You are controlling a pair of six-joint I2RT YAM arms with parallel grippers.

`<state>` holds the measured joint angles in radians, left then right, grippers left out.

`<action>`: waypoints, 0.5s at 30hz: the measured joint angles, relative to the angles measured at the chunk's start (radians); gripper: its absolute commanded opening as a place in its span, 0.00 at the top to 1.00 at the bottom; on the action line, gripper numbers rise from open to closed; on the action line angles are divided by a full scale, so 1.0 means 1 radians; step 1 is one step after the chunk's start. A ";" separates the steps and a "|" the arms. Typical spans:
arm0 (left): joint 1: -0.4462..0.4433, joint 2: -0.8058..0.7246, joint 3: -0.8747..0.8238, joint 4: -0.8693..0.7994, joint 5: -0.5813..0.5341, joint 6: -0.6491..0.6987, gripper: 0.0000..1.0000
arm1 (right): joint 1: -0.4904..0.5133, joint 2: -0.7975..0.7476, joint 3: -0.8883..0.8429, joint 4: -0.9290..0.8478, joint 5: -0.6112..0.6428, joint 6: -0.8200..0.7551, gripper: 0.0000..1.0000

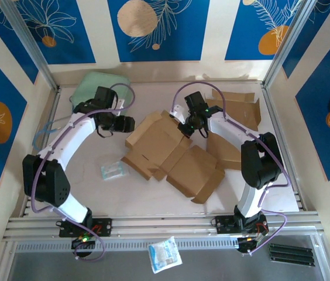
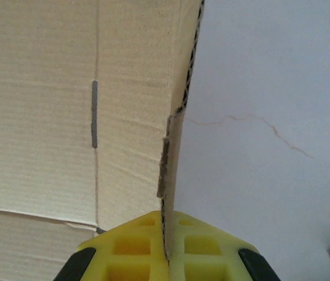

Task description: Fold the paper box

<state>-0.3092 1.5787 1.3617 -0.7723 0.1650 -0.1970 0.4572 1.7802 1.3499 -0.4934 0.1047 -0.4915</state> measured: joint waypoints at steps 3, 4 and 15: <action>0.000 -0.008 -0.092 0.025 0.058 -0.063 0.30 | 0.001 0.000 -0.006 0.016 0.001 -0.011 1.00; 0.000 -0.006 -0.113 0.028 0.072 -0.087 0.32 | 0.001 0.000 -0.006 0.018 0.002 -0.013 1.00; 0.000 -0.004 -0.310 0.217 0.197 -0.285 0.85 | 0.009 0.000 -0.012 0.053 0.035 -0.015 1.00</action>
<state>-0.3096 1.5745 1.0515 -0.5556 0.3618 -0.4816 0.4660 1.7802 1.3380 -0.4408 0.1398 -0.5064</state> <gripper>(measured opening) 0.263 0.049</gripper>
